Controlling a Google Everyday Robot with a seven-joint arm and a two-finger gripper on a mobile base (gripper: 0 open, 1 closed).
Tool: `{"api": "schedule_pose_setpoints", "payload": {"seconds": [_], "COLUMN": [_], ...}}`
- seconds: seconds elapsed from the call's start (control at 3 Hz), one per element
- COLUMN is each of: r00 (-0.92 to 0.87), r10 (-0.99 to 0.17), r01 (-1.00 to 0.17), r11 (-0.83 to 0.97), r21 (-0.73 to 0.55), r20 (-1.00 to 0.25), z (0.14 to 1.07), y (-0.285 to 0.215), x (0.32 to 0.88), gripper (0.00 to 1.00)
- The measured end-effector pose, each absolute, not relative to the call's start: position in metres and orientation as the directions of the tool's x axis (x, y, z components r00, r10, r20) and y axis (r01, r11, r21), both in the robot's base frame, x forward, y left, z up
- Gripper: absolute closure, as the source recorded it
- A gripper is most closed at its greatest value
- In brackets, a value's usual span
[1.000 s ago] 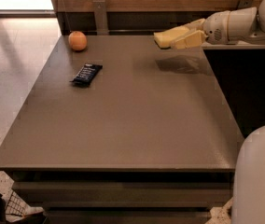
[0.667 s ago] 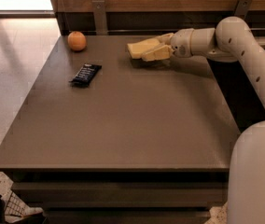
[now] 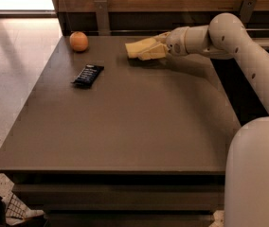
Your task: Move sponge near orange
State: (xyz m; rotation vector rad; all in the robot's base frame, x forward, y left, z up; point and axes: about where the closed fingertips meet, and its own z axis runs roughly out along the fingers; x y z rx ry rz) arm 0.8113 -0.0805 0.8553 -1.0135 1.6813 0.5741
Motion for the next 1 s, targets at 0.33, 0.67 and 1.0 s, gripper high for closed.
{"api": "schedule_pose_setpoints", "payload": {"seconds": [0.33,0.67,1.0], "r00": [-0.12,-0.118,-0.123], "r10": [-0.346,-0.318,-0.301], "r01": [-0.803,-0.777,-0.771], "r11": [0.586,0.619,0.629], "r21": [-0.114,-0.112,-0.1], "r20": [-0.931,-0.941,-0.946], "z": [0.858,0.861,0.858], "y": [-0.07,-0.062,-0.053], "x": [0.84,0.867,0.884], "gripper": [1.0,1.0,1.0]}}
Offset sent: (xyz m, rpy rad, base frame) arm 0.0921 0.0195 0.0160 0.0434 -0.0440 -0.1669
